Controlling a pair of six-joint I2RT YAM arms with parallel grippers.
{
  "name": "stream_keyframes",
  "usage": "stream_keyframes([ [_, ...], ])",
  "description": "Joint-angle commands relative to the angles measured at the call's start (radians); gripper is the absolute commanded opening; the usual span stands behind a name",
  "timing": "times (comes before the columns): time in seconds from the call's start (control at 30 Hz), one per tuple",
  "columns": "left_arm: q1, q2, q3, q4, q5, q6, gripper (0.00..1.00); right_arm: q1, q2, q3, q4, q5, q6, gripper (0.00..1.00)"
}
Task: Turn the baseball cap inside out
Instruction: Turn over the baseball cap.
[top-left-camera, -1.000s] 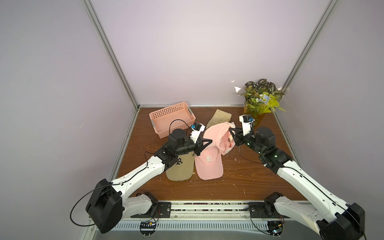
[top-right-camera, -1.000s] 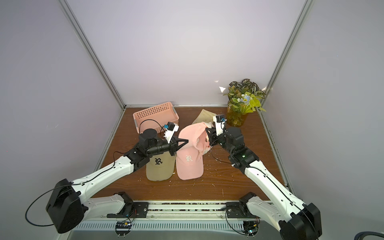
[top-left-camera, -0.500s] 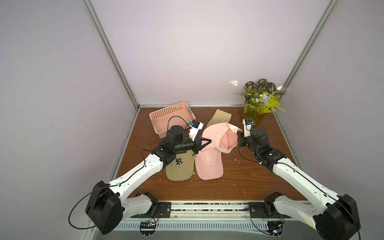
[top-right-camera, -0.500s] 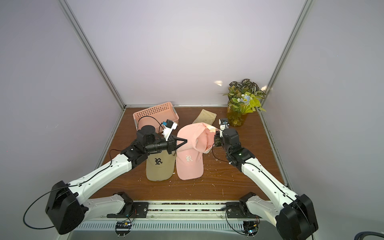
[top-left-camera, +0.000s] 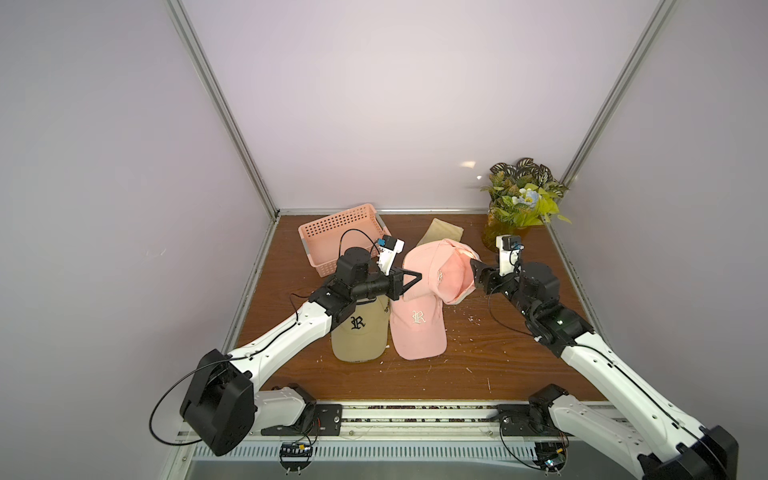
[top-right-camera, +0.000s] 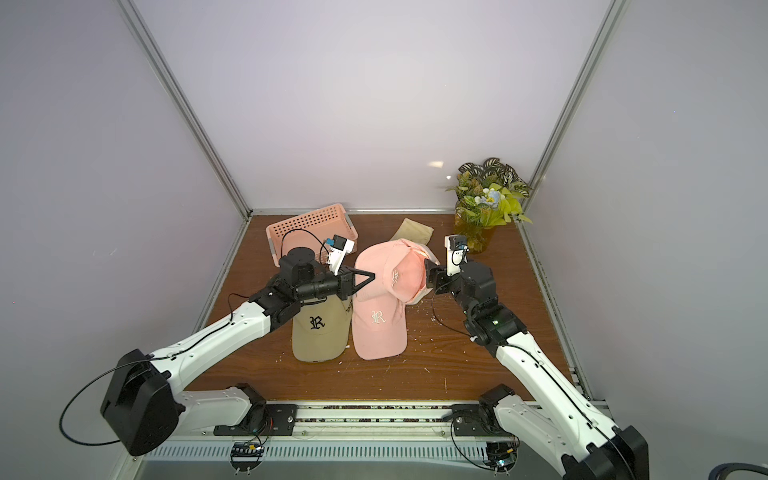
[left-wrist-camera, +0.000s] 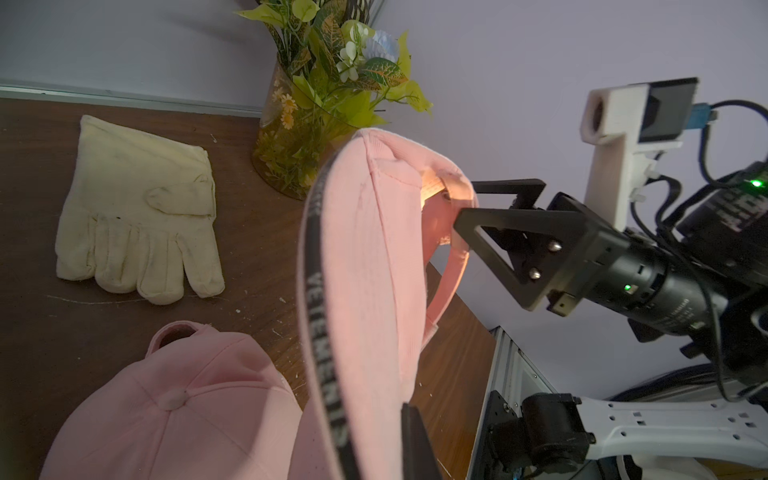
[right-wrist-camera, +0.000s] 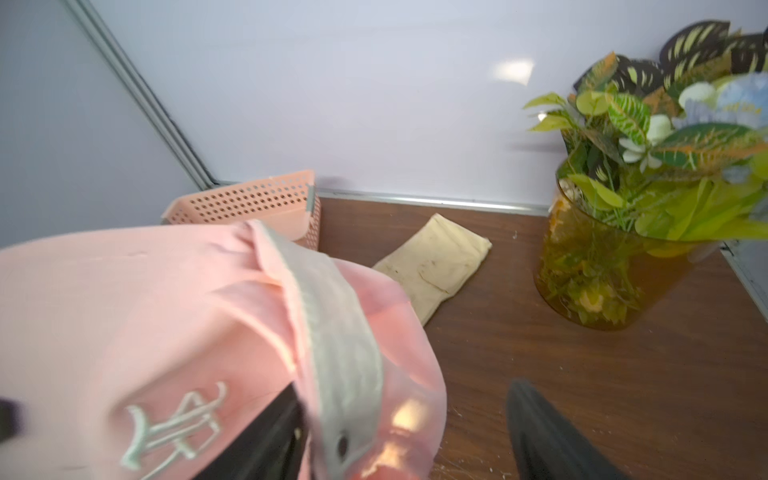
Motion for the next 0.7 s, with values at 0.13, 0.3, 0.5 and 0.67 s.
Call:
stream_keyframes([
  [0.13, -0.015, 0.013, 0.016, 0.081, -0.046, -0.045, 0.0, -0.002, -0.083, -0.005, 0.054, -0.208, -0.039, 0.79],
  [0.3, -0.033, 0.025, 0.036, 0.082, -0.06, -0.052, 0.0, -0.001, -0.016, 0.032, 0.017, -0.519, -0.072, 0.71],
  [0.5, -0.047, 0.031, 0.049, 0.085, -0.046, -0.056, 0.0, 0.002, 0.076, 0.054, -0.029, -0.479, -0.068, 0.63],
  [0.67, -0.052, 0.023, 0.055, 0.08, 0.003, -0.039, 0.0, 0.0, 0.143, 0.065, -0.022, -0.313, -0.016, 0.63],
])
